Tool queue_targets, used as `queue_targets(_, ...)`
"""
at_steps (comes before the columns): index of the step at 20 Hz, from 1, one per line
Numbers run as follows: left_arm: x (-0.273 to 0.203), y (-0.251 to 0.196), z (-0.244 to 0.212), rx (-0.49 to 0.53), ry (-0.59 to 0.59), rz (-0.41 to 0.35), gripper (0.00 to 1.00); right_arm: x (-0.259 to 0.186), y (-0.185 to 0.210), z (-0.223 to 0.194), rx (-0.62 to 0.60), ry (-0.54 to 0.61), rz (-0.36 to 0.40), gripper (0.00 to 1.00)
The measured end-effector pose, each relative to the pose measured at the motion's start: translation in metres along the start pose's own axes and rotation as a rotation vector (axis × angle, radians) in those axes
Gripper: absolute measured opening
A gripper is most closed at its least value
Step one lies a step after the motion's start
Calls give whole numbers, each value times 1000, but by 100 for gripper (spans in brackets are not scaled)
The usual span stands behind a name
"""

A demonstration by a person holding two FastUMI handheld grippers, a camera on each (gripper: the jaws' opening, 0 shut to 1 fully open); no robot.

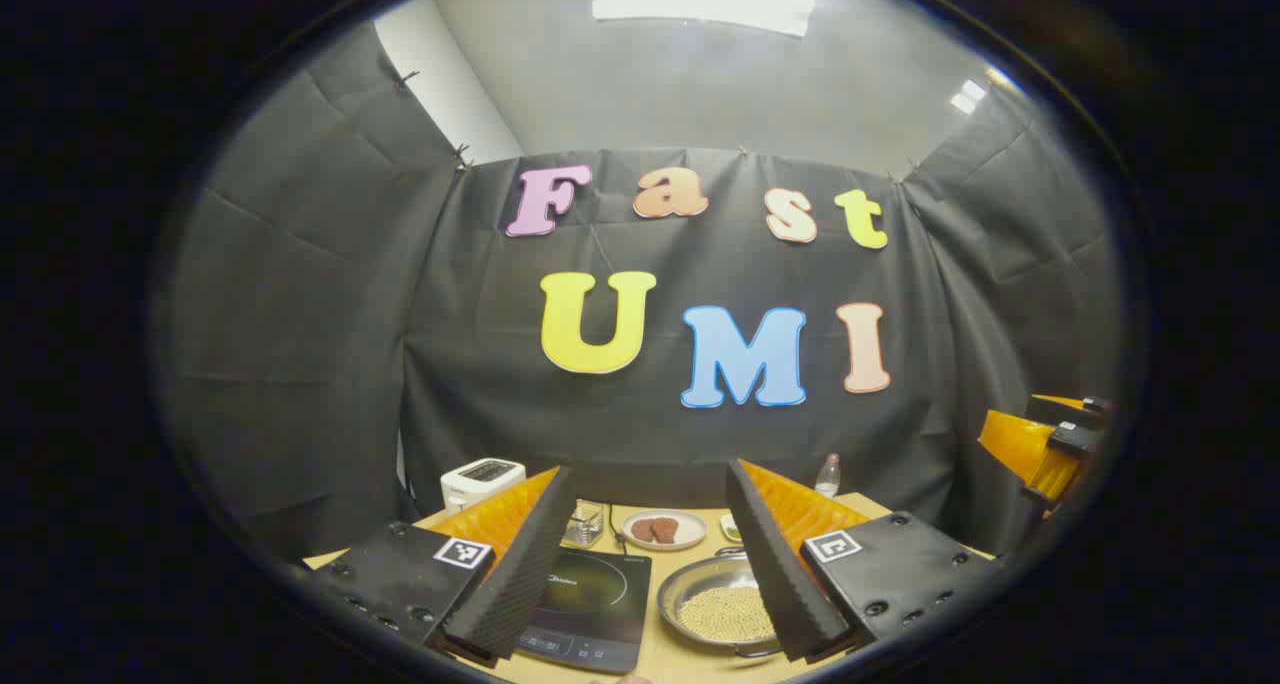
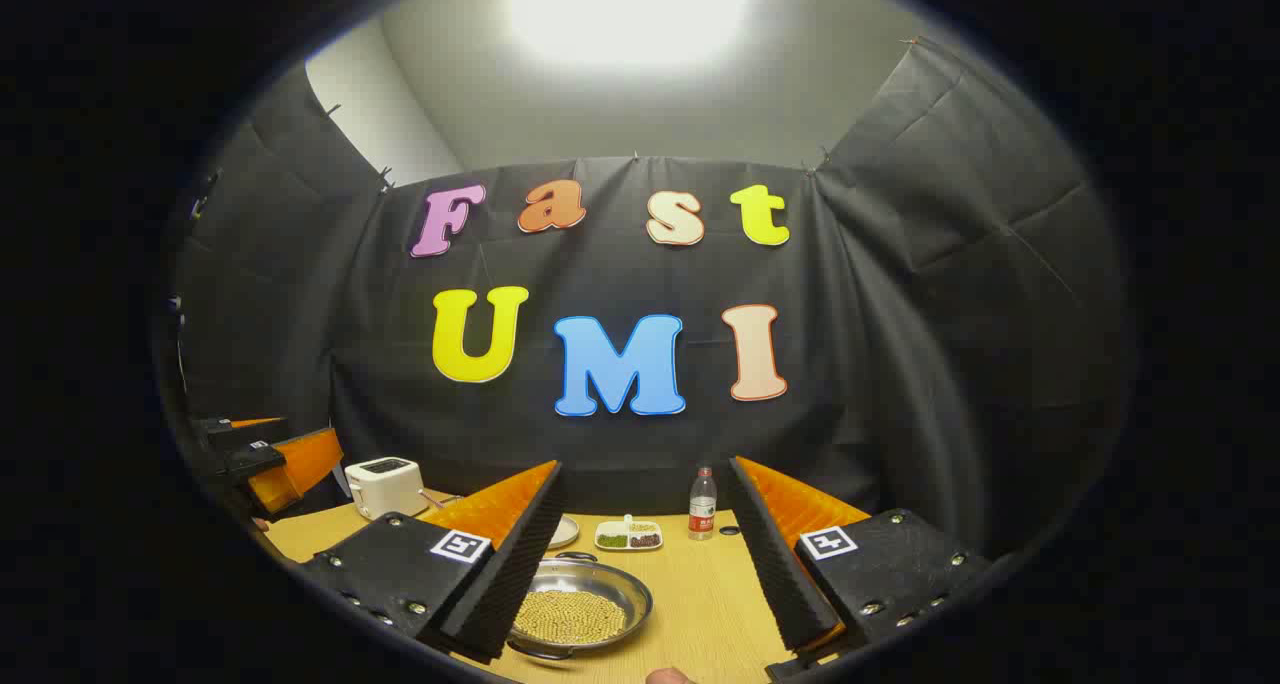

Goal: First push the handle of the pot to place it horizontally, then grasp the pot with both hands and set it on the induction cooktop.

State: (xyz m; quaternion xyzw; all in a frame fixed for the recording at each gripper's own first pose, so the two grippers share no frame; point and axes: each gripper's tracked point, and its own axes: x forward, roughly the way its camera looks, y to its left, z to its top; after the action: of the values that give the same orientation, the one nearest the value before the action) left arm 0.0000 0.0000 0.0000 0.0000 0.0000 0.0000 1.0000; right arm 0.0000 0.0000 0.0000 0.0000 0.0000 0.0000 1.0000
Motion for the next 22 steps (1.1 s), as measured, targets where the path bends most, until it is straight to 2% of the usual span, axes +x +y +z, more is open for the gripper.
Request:
queue_targets(14,1,-16,2,20,-15,3,100,7,-5,-2,6,1,19,97)
queue_targets(22,7,-22,0,30,-18,5,100,15,-5,-13,3,40,31,97)
